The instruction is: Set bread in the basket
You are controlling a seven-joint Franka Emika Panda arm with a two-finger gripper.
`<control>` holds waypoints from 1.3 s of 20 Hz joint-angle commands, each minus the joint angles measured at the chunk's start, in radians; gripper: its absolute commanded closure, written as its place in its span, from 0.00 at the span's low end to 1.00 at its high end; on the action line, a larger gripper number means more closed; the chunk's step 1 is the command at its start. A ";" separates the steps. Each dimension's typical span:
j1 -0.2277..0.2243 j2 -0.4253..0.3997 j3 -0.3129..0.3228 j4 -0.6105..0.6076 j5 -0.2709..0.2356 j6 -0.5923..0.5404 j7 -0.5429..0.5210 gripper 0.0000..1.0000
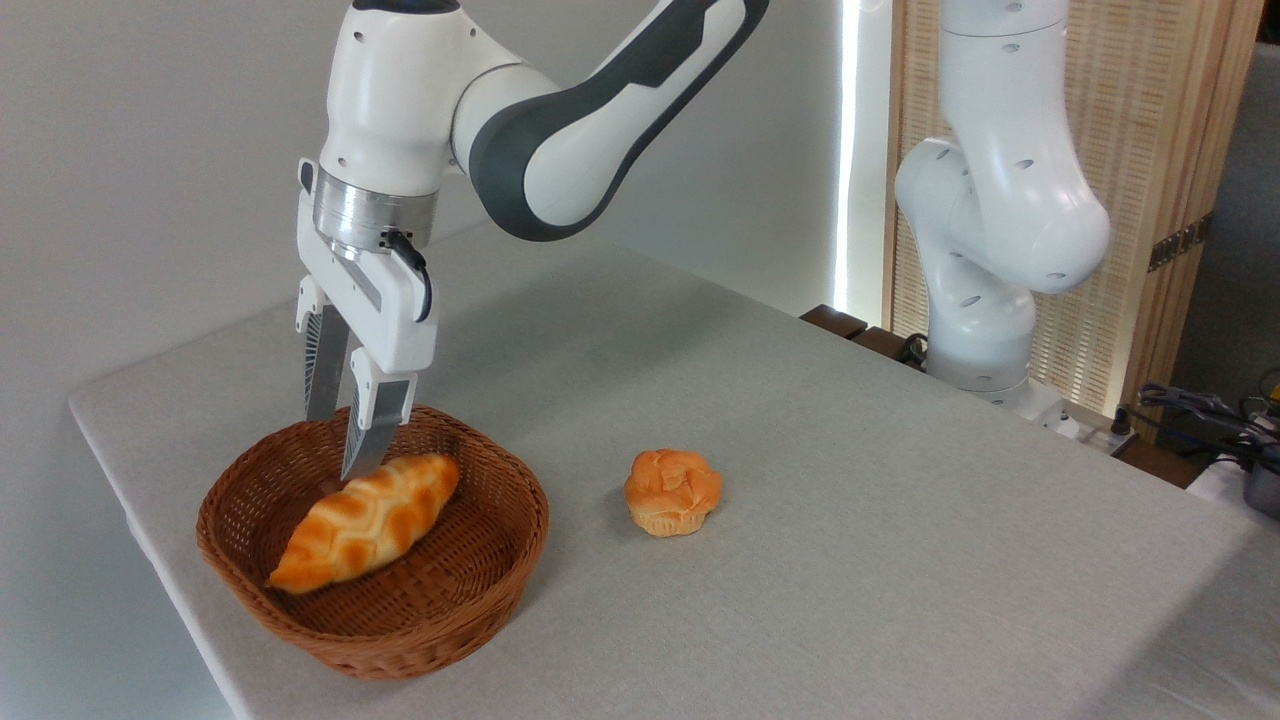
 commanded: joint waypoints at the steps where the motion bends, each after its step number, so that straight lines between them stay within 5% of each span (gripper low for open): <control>1: -0.006 0.001 0.009 0.015 -0.008 0.011 0.019 0.00; 5: 0.006 -0.063 0.027 0.024 -0.016 -0.068 0.005 0.00; 8: 0.011 -0.080 0.059 0.155 -0.013 -0.338 0.003 0.00; 12: 0.121 -0.083 0.039 0.272 -0.017 -0.608 0.006 0.00; 16: 0.164 -0.082 0.035 0.354 -0.010 -0.794 0.006 0.00; 19: 0.174 -0.082 0.022 0.377 -0.008 -0.843 0.006 0.00; 22: 0.272 -0.085 -0.069 0.378 -0.007 -0.885 0.011 0.00; 26: 0.272 -0.084 -0.070 0.378 0.031 -0.882 0.022 0.00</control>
